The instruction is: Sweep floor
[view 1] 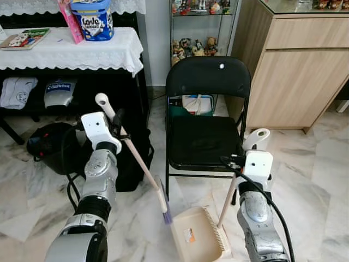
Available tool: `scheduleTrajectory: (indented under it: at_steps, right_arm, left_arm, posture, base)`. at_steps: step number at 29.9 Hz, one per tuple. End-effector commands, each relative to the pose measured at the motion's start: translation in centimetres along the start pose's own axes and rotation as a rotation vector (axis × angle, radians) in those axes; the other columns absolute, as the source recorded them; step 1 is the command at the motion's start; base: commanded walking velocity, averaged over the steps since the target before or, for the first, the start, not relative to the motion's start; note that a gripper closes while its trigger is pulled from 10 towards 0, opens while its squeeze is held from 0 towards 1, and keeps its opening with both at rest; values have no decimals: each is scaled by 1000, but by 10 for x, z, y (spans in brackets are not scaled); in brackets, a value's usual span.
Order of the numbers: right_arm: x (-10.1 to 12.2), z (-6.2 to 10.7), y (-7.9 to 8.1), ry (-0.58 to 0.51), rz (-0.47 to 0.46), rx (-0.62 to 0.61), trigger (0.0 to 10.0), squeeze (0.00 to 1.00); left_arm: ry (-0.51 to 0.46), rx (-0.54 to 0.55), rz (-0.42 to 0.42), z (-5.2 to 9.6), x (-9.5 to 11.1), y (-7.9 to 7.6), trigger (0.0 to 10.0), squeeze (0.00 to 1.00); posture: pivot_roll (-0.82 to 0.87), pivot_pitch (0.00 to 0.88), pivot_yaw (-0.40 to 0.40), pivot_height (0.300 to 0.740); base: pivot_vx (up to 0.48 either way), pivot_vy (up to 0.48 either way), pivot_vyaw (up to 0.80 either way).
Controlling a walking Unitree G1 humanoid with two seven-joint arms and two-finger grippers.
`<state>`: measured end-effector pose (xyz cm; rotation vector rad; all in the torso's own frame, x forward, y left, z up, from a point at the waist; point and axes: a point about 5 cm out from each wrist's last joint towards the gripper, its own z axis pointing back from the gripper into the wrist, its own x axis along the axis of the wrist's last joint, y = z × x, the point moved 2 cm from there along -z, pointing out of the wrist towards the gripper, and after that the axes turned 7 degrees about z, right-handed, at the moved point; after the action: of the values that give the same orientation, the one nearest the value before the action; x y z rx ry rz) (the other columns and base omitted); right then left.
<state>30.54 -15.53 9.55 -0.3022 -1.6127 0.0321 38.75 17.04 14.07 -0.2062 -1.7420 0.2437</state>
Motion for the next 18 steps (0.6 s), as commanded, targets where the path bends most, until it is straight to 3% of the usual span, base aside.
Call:
scheduleTrajectory:
  at_steps: [1, 10, 18]
  right_arm:
    - [14, 0, 0, -61, -16, -2, 10000, 0]
    - [15, 4, 1, -67, -18, 6, 10000, 0]
    - [20, 7, 2, -92, -32, 12, 10000, 0]
  left_arm:
    - [-39, -10, -35, -6, 9, -5, 10000, 0]
    - [20, 22, -113, -6, -4, -4, 10000, 0]
    - [20, 14, -127, -6, -10, -16, 10000, 0]
  posture:
    - [-121, 60, 32, 740]
    - [-140, 67, 25, 740]
    - [-148, 73, 24, 740]
  base:
    - [0, 0, 0]
    - [0, 0, 0]
    - [0, 0, 0]
